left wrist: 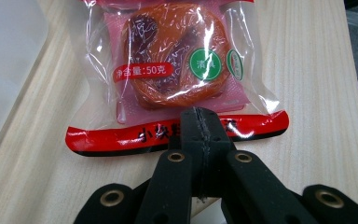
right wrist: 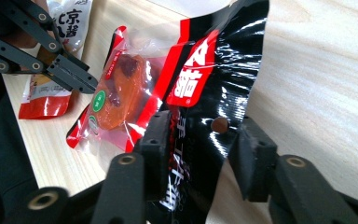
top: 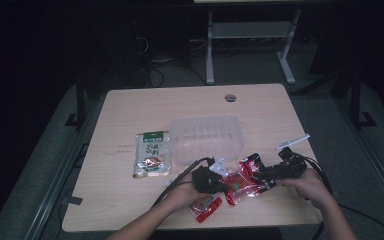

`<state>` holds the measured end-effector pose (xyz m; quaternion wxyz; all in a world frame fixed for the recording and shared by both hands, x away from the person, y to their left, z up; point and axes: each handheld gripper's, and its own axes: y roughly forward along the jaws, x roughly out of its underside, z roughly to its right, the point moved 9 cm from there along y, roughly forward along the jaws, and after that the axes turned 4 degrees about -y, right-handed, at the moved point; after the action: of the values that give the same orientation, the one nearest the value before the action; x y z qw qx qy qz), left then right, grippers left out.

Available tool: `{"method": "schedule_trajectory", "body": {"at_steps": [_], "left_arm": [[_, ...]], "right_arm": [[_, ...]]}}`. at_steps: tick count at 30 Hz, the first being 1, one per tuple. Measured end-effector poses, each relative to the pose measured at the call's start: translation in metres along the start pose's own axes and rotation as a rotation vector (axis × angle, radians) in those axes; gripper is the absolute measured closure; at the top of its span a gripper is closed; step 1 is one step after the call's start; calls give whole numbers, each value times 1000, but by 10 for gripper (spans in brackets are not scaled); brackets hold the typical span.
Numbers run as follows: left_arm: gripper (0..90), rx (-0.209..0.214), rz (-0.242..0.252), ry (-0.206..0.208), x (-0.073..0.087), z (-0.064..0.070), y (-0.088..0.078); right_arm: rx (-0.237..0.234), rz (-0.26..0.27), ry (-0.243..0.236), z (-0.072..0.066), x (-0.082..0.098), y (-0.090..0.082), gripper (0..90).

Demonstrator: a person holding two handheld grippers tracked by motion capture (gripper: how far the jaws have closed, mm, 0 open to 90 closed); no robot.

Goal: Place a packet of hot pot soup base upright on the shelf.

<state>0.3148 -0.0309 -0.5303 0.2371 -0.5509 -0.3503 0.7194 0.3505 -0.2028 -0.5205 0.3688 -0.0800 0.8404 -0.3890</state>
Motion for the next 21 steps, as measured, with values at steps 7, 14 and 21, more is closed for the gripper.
{"method": "schedule_trajectory", "body": {"at_steps": [7, 14, 21], "left_arm": [[900, -3, 4, 2, 0, 0, 1], [900, -2, 3, 2, 0, 0, 0], [899, 9, 10, -3, -1, 3, -2]], "right_arm": [[-42, -29, -29, -15, -6, 12, 674], [-26, -3, -35, -16, -13, 9, 826], [-15, -8, -63, -21, -15, 3, 896]]}}
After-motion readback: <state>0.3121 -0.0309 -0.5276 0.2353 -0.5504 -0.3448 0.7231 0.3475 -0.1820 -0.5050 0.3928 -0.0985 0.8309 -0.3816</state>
